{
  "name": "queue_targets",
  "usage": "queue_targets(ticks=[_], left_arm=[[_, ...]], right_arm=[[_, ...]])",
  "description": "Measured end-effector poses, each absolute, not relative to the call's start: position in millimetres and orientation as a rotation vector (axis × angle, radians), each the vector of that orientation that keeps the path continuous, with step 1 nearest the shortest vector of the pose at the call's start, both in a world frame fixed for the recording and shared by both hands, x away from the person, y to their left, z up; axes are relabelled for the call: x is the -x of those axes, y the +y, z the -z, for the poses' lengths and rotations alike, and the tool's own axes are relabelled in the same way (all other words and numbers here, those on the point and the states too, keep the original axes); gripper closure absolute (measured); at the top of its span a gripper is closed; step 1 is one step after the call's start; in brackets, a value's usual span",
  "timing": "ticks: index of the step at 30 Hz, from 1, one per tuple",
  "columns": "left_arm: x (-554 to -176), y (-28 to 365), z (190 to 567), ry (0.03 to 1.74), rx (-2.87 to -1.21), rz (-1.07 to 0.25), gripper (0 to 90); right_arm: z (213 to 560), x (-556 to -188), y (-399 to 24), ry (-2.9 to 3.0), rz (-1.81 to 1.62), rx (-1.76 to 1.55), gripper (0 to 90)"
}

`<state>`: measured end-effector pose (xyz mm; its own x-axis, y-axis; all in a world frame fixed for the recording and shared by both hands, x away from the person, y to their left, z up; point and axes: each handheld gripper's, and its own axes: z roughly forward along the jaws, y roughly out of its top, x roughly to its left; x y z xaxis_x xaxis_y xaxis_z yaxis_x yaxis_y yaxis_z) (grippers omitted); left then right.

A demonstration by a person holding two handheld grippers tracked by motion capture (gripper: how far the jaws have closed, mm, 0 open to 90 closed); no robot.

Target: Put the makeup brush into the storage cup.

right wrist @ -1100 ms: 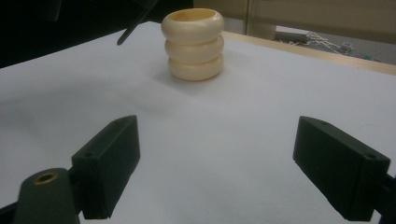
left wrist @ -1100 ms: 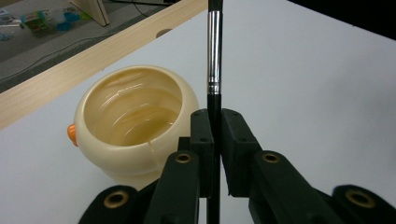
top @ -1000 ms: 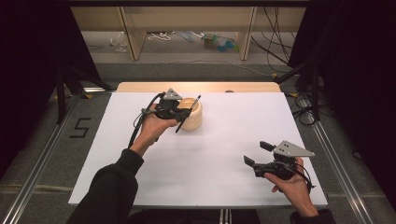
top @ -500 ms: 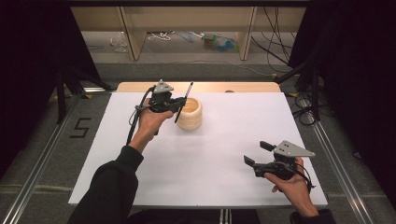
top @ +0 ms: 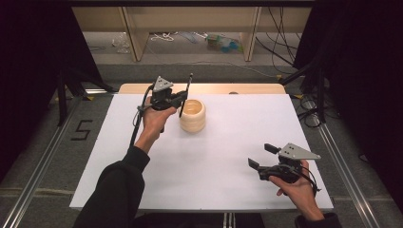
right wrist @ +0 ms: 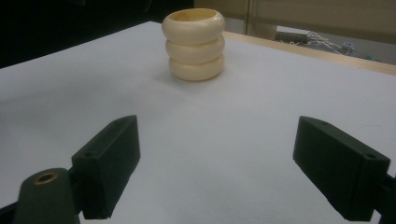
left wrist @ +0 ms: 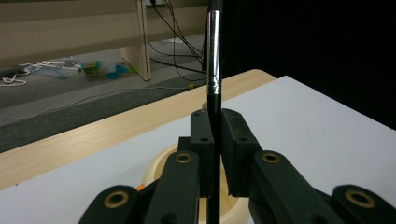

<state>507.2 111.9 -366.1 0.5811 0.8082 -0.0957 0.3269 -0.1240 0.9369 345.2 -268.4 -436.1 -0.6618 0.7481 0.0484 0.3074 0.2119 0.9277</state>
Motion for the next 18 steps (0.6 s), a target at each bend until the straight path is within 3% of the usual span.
queue_targets(ticks=[18], left_arm=[[-522,96,364,0.928,-1.666,-0.609,83.7]], right_arm=[[436,-346,-268,2.082,-1.453,-0.974,16.0]])
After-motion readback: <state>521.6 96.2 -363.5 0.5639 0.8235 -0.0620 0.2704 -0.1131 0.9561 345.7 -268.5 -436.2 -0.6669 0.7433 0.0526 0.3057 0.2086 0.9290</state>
